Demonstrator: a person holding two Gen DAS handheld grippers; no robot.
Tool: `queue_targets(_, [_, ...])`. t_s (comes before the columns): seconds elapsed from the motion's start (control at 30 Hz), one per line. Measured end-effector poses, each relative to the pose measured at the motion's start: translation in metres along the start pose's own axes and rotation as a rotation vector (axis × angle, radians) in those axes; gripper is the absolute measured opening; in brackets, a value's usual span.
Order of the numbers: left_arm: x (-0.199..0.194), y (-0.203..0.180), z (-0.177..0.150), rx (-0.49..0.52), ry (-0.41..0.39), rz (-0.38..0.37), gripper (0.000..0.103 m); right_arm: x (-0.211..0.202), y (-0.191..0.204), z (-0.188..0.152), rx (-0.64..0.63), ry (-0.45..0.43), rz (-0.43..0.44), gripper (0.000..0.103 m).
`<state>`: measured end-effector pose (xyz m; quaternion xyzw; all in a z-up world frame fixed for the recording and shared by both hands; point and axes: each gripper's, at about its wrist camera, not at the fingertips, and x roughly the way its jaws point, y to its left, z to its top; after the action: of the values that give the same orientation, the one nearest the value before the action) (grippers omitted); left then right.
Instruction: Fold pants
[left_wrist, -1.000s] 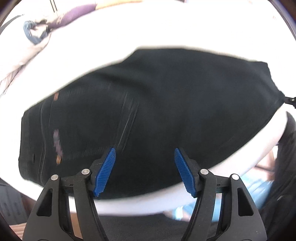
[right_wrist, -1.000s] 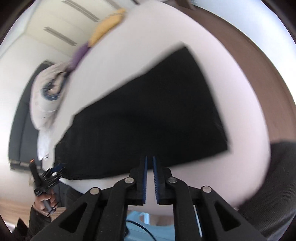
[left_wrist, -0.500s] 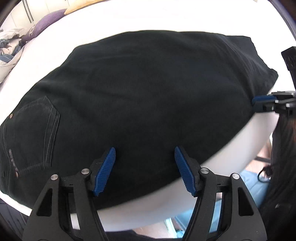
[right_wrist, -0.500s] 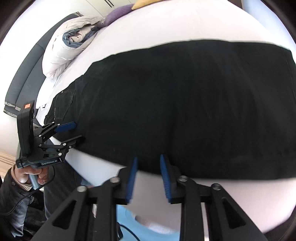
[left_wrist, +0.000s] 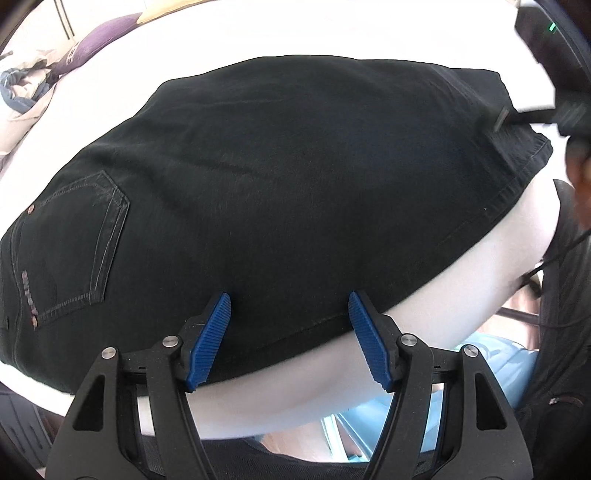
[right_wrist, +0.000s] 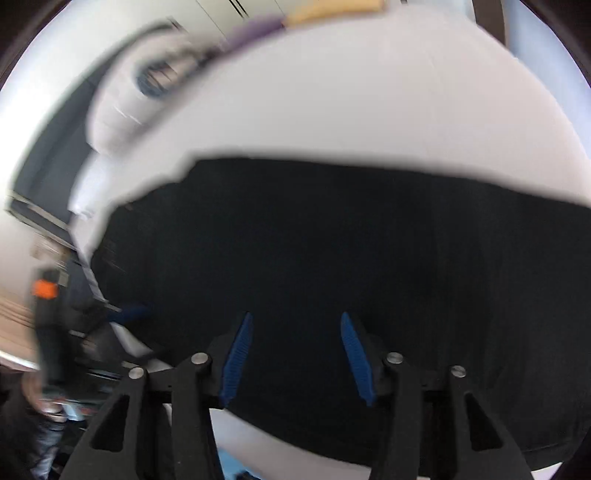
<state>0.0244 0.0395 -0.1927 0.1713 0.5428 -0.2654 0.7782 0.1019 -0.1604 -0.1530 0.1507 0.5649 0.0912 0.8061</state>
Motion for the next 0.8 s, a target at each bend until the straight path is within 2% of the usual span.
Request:
queue_targets(0.07, [-0.008, -0.001, -0.008, -0.012, 0.012, -0.022, 0.065, -0.007, -0.008, -0.014, 0.007, -0.082, 0.042, 0.050])
queue_targets(0.17, [-0.025, 0.007, -0.003, -0.018, -0.015, -0.049, 0.066, -0.019, -0.013, -0.031, -0.009, -0.070, 0.039, 0.050])
queue_targets(0.23, [-0.037, 0.023, 0.019, -0.041, -0.067, -0.053, 0.066, -0.029, -0.018, -0.034, 0.021, -0.062, 0.052, 0.049])
queue_targets(0.33, [-0.038, 0.051, 0.058, -0.084, -0.128, -0.012, 0.065, -0.044, -0.018, -0.025, 0.026, -0.107, 0.076, 0.049])
queue_targets(0.4, [-0.025, 0.073, 0.077, -0.113, -0.121, 0.035, 0.065, -0.051, -0.010, -0.012, 0.003, -0.132, 0.096, 0.049])
queue_targets(0.43, [-0.018, 0.086, 0.081, -0.136, -0.105, 0.096, 0.065, -0.051, 0.005, 0.001, -0.018, -0.139, 0.116, 0.049])
queue_targets(0.47, [-0.014, 0.096, 0.082, -0.156, -0.100, 0.125, 0.065, -0.053, 0.017, 0.012, -0.055, -0.149, 0.136, 0.049])
queue_targets(0.6, [-0.030, 0.141, 0.065, -0.300, -0.185, 0.101, 0.065, -0.047, 0.075, 0.058, -0.219, -0.175, 0.247, 0.049])
queue_targets(0.67, [-0.036, 0.167, 0.054, -0.352, -0.186, 0.126, 0.065, -0.025, 0.109, 0.090, -0.280, -0.157, 0.327, 0.049])
queue_targets(0.8, [-0.018, 0.204, 0.032, -0.427, -0.112, 0.192, 0.065, 0.045, 0.172, 0.136, -0.295, -0.075, 0.446, 0.049])
